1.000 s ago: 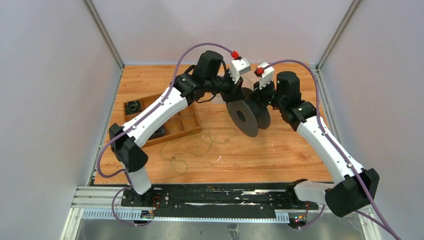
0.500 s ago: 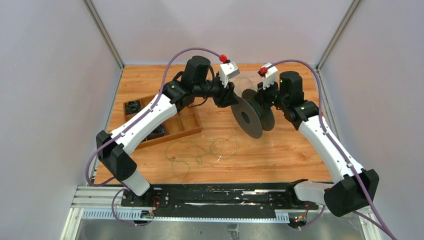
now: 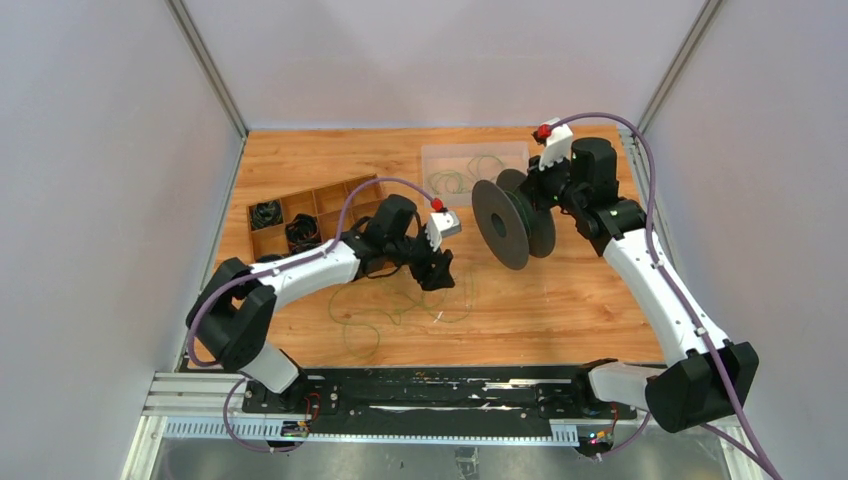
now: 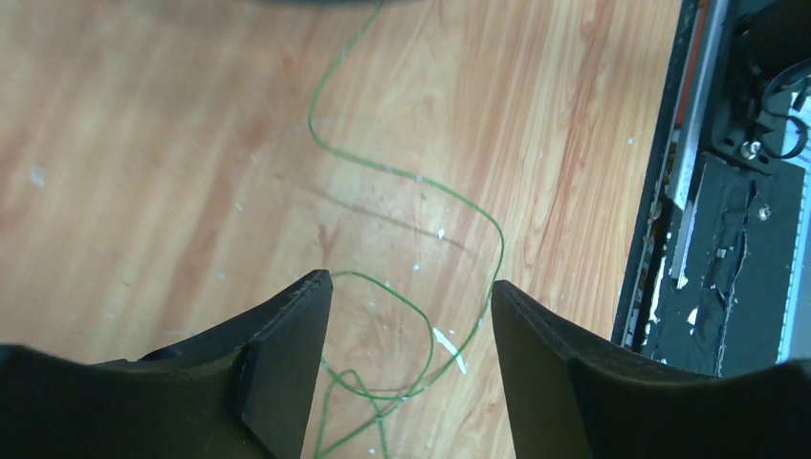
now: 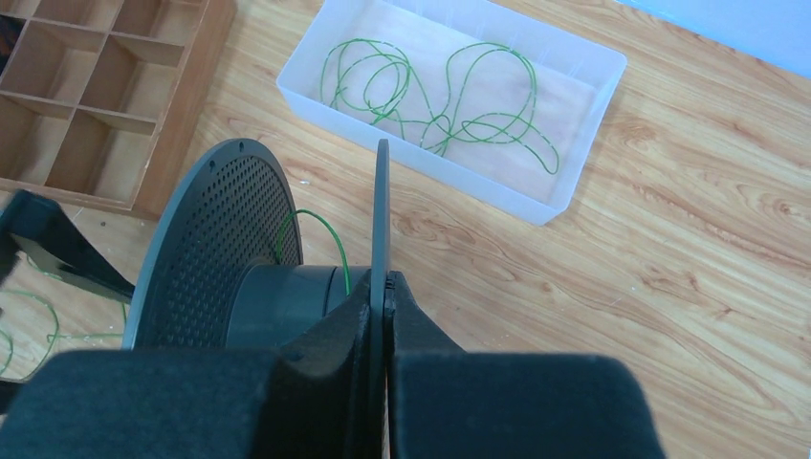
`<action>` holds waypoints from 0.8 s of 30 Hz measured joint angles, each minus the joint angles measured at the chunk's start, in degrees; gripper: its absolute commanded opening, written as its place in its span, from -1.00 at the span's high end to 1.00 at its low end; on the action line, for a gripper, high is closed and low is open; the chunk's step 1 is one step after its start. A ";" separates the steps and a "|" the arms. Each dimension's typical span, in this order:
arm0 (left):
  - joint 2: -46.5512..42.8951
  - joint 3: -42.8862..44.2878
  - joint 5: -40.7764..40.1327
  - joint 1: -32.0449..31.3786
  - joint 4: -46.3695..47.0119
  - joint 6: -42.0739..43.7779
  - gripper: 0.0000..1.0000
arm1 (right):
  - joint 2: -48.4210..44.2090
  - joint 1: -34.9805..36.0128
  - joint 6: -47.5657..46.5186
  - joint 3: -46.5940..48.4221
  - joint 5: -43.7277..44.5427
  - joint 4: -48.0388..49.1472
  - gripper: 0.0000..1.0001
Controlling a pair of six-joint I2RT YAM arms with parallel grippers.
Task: Wrap the cables
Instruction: Wrap the cable around the cable reel.
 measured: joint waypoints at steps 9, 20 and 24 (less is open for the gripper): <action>5.81 -5.86 -4.22 -4.94 12.17 -10.43 -0.49 | 0.09 -1.05 0.44 0.11 1.33 0.04 0.99; 17.11 -3.61 -3.96 -8.79 16.39 -18.18 -0.35 | 0.09 -1.07 0.50 0.11 1.31 0.09 0.99; 17.70 -3.15 -3.28 -10.19 16.90 -19.10 -0.01 | 0.09 -1.09 0.48 0.11 1.33 0.15 0.99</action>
